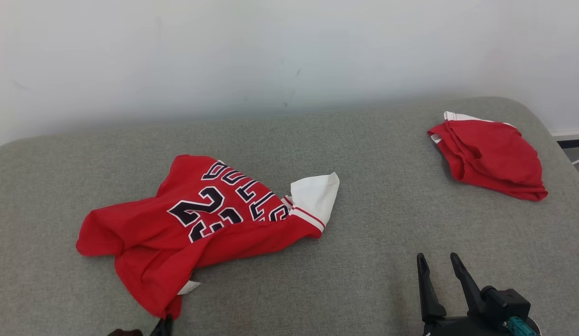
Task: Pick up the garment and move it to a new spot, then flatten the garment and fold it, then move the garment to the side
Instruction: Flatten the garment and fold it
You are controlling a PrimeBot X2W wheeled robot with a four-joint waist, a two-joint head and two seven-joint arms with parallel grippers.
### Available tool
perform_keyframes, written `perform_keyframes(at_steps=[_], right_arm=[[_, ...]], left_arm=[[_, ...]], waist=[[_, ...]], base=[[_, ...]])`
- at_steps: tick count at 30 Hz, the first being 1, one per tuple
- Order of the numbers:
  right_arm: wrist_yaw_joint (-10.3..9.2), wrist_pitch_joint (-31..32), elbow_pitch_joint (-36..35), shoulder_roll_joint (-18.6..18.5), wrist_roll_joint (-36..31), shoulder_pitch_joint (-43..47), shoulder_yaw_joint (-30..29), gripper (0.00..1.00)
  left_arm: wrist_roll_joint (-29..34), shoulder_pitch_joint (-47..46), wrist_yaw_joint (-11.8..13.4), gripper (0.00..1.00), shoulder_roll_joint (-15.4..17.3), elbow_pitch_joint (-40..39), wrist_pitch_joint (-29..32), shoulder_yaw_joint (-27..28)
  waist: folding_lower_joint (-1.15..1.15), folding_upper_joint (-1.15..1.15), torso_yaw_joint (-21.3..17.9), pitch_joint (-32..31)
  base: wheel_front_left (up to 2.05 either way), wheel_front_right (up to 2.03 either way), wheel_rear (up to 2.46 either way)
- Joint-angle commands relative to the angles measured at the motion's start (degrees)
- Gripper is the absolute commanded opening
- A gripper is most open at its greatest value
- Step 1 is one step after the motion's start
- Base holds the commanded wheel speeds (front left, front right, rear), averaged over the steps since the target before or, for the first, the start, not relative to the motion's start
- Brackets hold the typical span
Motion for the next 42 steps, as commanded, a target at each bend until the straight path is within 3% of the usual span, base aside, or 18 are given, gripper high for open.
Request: perform_keyframes(at_steps=[1, 6, 11, 15, 21, 22, 23, 33, 42], right_arm=[[0.05, -0.1, 0.0, -0.3, -0.2, 0.7, 0.1, 1.0], [0.05, -0.1, 0.0, -0.4, 0.1, 1.2, -0.2, 1.0], [0.05, -0.2, -0.1, -0.2, 0.1, 2.1, -1.0, 1.0], [0.05, -0.2, 0.1, 0.1, 0.4, 2.2, -0.8, 1.0], [0.05, -0.3, 0.4, 0.2, 0.5, 1.9, -0.7, 1.0], [0.04, -0.3, 0.4, 0.2, 0.5, 2.0, -1.0, 1.0], [0.05, -0.3, 0.4, 0.2, 0.5, 2.0, -1.2, 1.0], [0.05, -0.3, 0.1, -0.3, -0.1, 1.8, -2.3, 1.0], [0.05, 1.7, 1.4, -2.9, -0.2, -3.5, 1.0, 1.0]], left_arm=[[0.8, -0.6, -0.3, 0.0, -0.3, 0.1, -0.3, 0.5], [2.4, 0.3, 1.1, 0.0, 1.3, -3.2, -0.4, 3.3], [6.5, 2.3, 2.7, 0.0, 6.9, -8.9, -0.3, 4.8], [8.4, 4.4, 2.5, 0.0, 10.0, -13.3, 1.1, 3.7], [6.7, 7.7, 1.7, 0.0, 9.6, -15.3, 3.8, 2.6], [6.4, 8.3, 1.7, 0.33, 9.2, -14.9, 4.3, 2.4], [5.9, 8.6, 1.3, 1.0, 8.7, -14.5, 4.7, 2.1], [2.4, 10.6, 0.6, 1.0, 5.5, -18.5, 1.2, 2.9], [4.7, 9.8, 3.1, 1.0, 2.2, -26.4, -0.3, 6.7]], waist=[[0.0, 0.0, 0.3, -0.2], [0.0, 0.0, 1.1, -0.6], [0.0, 0.0, 2.8, -1.1], [0.0, 0.0, 4.3, -1.3], [0.0, 0.0, 6.0, -1.3], [0.0, 0.0, 6.3, -1.3], [0.0, 0.0, 6.6, -1.4], [0.0, 0.0, 10.0, -1.0], [0.0, 0.0, 11.7, -0.8]], base=[[0.0, 0.0, 0.0], [0.0, 0.0, 0.0], [0.0, 0.0, 0.0], [0.0, 0.0, 0.0], [0.0, 0.0, 0.0], [0.0, 0.0, 0.0], [0.0, 0.0, 0.0], [0.0, 0.0, 0.0], [0.0, 0.0, 0.0]])
